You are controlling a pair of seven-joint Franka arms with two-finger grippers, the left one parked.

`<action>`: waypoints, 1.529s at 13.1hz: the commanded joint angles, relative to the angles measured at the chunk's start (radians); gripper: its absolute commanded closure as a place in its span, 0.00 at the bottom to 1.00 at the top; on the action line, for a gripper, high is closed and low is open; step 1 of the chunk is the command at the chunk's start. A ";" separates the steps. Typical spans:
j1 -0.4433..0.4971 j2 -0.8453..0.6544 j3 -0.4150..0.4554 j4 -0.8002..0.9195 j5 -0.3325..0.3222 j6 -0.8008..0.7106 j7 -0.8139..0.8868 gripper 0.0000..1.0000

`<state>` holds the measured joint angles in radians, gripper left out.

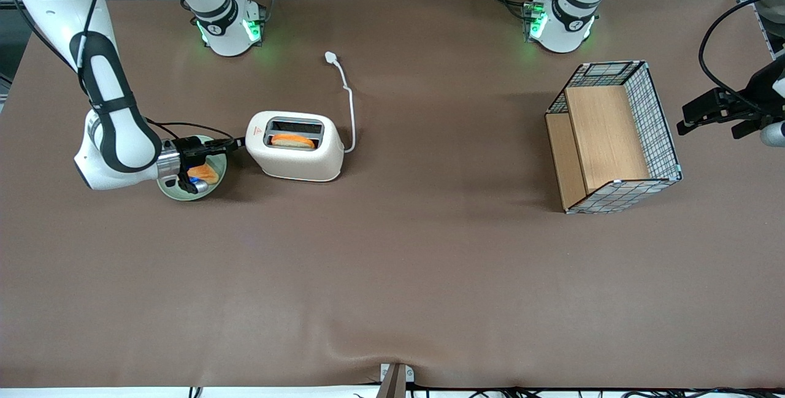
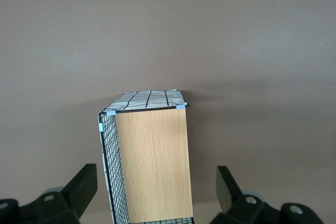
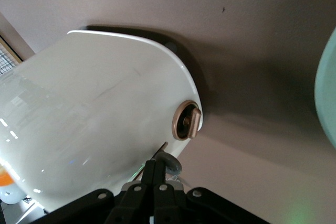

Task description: Press toaster button with right arm

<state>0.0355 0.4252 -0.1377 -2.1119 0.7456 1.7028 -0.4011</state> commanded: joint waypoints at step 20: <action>0.014 0.055 -0.013 0.223 -0.072 -0.139 0.079 0.83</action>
<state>0.0448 0.4627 -0.1422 -1.9871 0.7209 1.6156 -0.3702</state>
